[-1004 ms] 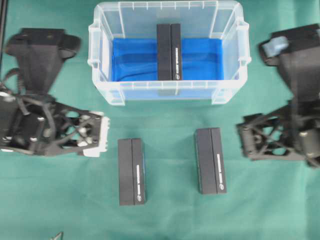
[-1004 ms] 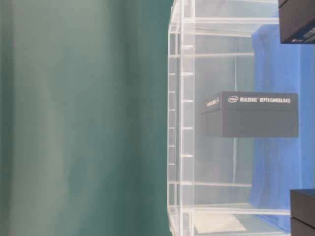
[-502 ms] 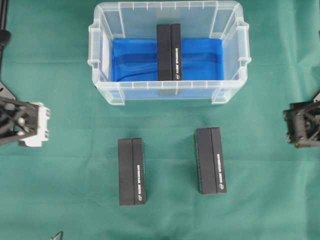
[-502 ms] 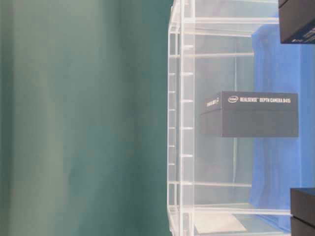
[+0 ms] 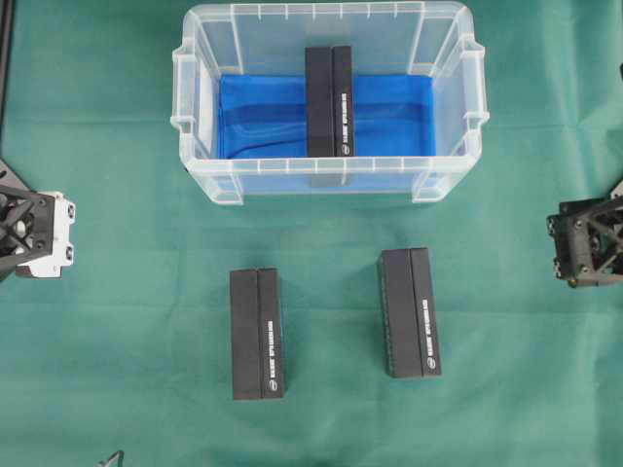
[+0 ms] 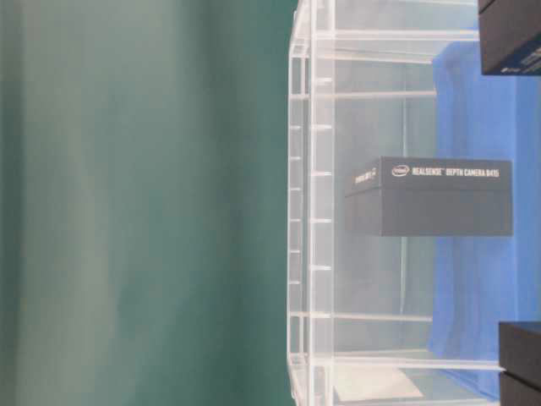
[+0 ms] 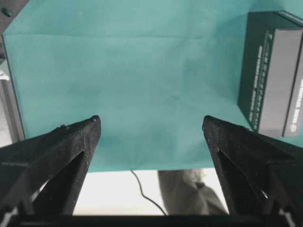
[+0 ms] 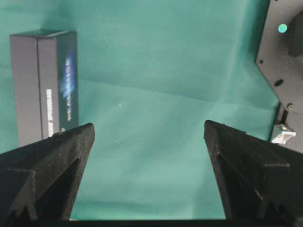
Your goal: Take the box out of the case with both arms.
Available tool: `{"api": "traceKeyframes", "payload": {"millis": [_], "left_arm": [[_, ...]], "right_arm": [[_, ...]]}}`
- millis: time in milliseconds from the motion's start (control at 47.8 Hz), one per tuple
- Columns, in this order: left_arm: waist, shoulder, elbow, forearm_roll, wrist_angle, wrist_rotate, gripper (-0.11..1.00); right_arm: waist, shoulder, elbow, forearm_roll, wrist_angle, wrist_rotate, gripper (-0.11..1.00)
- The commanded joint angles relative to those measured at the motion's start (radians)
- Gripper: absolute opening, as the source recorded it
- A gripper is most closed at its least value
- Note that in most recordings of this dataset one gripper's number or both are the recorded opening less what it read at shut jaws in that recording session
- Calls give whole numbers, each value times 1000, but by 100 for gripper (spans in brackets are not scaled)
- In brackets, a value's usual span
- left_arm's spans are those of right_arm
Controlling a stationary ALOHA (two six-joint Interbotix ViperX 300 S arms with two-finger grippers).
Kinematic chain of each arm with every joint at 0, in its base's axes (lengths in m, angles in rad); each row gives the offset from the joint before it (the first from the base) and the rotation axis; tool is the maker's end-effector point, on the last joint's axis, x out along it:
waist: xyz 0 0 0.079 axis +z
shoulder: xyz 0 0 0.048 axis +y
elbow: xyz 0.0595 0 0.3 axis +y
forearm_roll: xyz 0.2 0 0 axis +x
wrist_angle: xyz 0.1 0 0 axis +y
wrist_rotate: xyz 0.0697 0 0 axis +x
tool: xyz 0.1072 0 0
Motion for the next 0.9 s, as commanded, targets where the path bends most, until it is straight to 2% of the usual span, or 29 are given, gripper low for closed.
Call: {"api": "traceKeyframes", "payload": {"millis": [0,167,398,586,879], "left_arm": [[6,-2,-14,2,0,0,88],[18,-2,-14,2,0,0,88],[77,-2,-14,2,0,38,88],[150,-8,-11,2,0,114,88],[304,-15,-11,2,0,278,88]], "right_arm": [[0,-11,-8,-3,-3,3,92],[-5,-12,-6,-5,-2,2,92],[-35,-20,0,-9,-2,-8,92],[-78,-41,17,-11,0,-34,92],[-193,-86,46,-17,-6,-115,92]]}}
